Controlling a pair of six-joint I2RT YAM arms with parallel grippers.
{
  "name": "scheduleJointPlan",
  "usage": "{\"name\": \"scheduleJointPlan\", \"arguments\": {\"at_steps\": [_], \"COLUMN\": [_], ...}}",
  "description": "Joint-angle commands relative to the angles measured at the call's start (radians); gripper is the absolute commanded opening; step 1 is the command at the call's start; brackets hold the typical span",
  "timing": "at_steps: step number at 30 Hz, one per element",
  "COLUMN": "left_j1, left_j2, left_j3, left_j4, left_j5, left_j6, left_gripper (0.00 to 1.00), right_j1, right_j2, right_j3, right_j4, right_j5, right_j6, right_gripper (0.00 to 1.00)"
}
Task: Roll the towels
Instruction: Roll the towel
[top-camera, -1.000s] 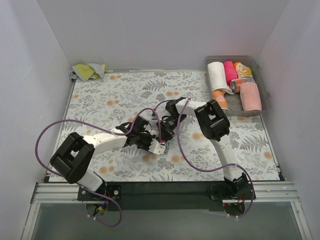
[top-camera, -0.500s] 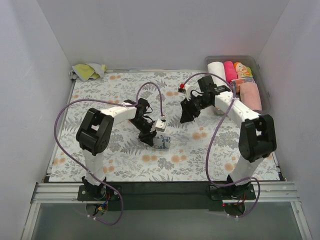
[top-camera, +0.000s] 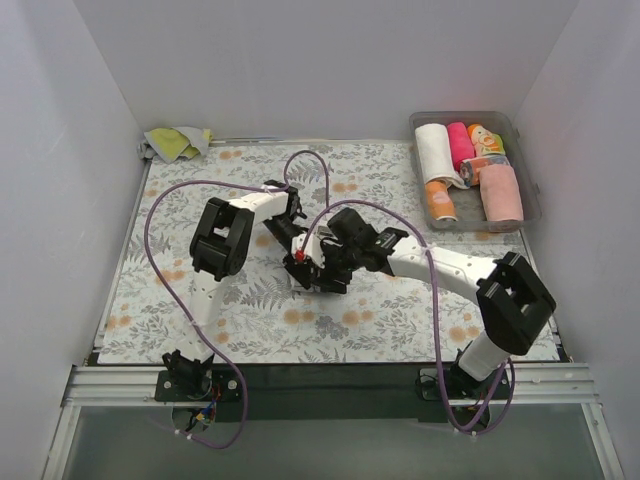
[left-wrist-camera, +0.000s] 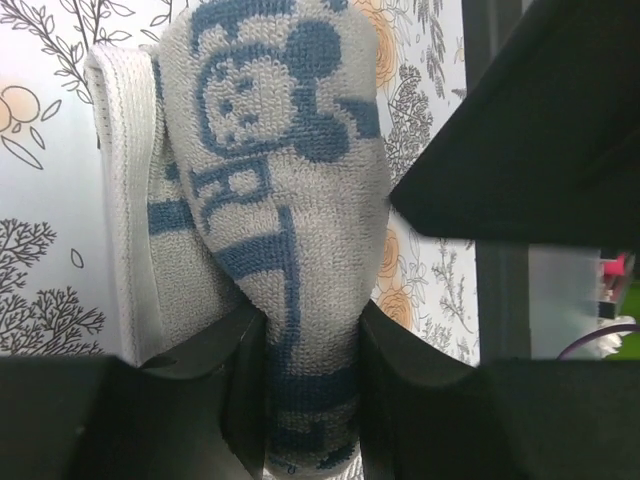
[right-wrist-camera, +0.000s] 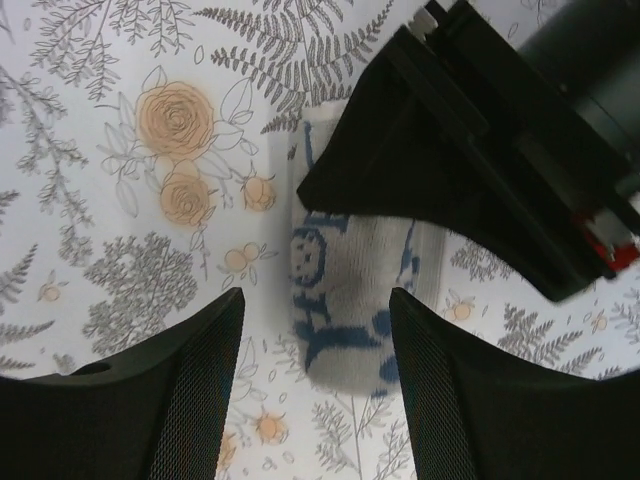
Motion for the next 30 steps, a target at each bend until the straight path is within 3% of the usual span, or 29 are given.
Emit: {"name": "scheduleJointPlan", "arguments": {"at_steps": [1, 7, 9, 10, 13, 14, 21, 27, 28, 30], "left_j1": [-0.009, 0.011, 0.020, 0.028, 0.053, 0.081, 0.287, 0.321, 0.303, 0.266], "left_j2": [0.092, 0.091, 0.084, 0.072, 0.023, -0.030, -0.337, -0.702, -0.835, -0.950], "left_j3": [-0.021, -0.037, -0.041, -0.043, -0.066, -0.092, -0.283, -0.593, -0.701, -0.795], "left_j4": [0.065, 0.086, 0.094, 0.105, 0.167, 0.187, 0.347, 0.620, 0.730, 0.827], "left_j5": [-0.165, -0.149, -0.133, -0.127, -0.084, -0.067, 0.101, -0.027, -0.085, -0.142], "left_j6": [0.021, 0.015, 0.009, 0.003, -0.023, -0.040, -0.115, -0.144, -0.161, -0.158], "left_gripper": [0.17, 0.25, 0.28, 0.32, 0.41, 0.50, 0.69, 0.73, 0.77, 0.79], "right_j1": [0.041, 0.055, 0.055, 0.057, 0.049, 0.043, -0.044, -0.136, -0.156, -0.173], "right_j2": [0.044, 0.124, 0.136, 0.141, 0.148, 0.150, 0.234, 0.392, 0.409, 0.452], "right_j3": [-0.028, -0.080, -0.092, -0.094, -0.083, -0.071, 0.049, 0.218, 0.239, 0.257], "right_j4": [0.141, 0.178, 0.176, 0.173, 0.133, 0.111, -0.093, -0.265, -0.275, -0.290], "right_j5": [0.117, 0.125, 0.108, 0.103, 0.068, 0.050, -0.176, -0.387, -0.406, -0.450], "right_j6": [-0.089, -0.138, -0.147, -0.147, -0.144, -0.142, -0.047, 0.051, 0.063, 0.081], "right_gripper": [0.56, 0.49, 0.36, 0.18, 0.01, 0.01, 0.01, 0.01, 0.01, 0.01]}}
